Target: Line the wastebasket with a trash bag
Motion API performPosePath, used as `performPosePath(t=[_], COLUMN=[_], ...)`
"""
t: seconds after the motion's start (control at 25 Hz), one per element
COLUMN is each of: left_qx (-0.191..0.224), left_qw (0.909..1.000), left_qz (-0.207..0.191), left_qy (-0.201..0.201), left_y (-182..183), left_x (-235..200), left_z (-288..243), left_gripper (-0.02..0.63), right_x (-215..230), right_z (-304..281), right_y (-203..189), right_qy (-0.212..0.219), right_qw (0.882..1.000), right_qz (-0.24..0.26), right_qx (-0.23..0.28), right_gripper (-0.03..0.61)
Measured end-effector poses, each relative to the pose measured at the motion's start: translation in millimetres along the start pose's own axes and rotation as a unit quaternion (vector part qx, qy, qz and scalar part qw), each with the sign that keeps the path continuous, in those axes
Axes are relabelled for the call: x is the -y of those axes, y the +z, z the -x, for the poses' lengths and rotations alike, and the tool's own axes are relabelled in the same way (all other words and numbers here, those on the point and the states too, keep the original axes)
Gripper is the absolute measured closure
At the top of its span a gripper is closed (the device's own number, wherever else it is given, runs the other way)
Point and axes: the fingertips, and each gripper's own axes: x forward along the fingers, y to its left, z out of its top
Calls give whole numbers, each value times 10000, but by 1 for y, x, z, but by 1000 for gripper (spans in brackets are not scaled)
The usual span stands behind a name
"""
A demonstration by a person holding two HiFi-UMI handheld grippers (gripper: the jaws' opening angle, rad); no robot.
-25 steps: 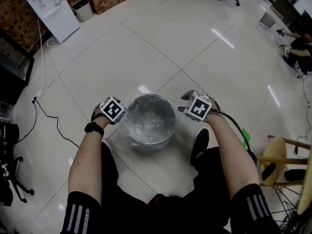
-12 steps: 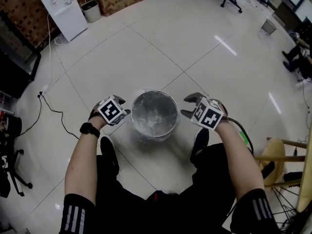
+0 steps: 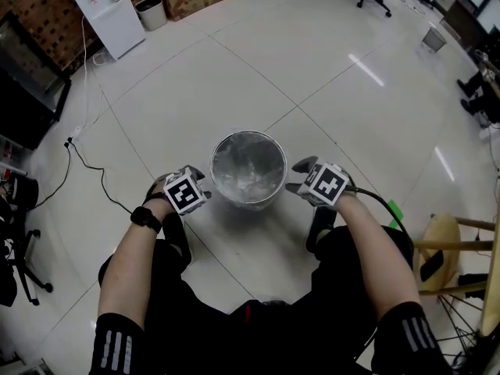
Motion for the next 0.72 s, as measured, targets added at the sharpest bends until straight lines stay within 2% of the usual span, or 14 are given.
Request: performPosePath(t=[0.12, 0.24, 0.32, 0.44, 0.72], left_qx=[108, 34, -49, -100, -341], left_qw=[9981, 9958, 9951, 9951, 9921], left_qz=[-571, -901, -985, -983, -1071], left_qy=[193, 141, 84, -50, -551], left_y=[13, 15, 12, 10, -2], left_x=[8, 14, 15, 18, 38], left_z=[-2, -9, -15, -21, -35], left_gripper=[407, 426, 476, 617, 621], right_x=[-10, -24, -27, -30, -30], right_z=[-18, -32, -40, -46, -60], right_y=[-14, -20, -22, -22, -34], right_qy=[298, 578, 640, 737, 974], right_qw=[9987, 9953, 9939, 9924, 9902], right_qz=[197, 483, 516, 532, 307], right_qx=[-351, -609, -733, -826, -949], right_gripper=[359, 359, 359, 359, 359])
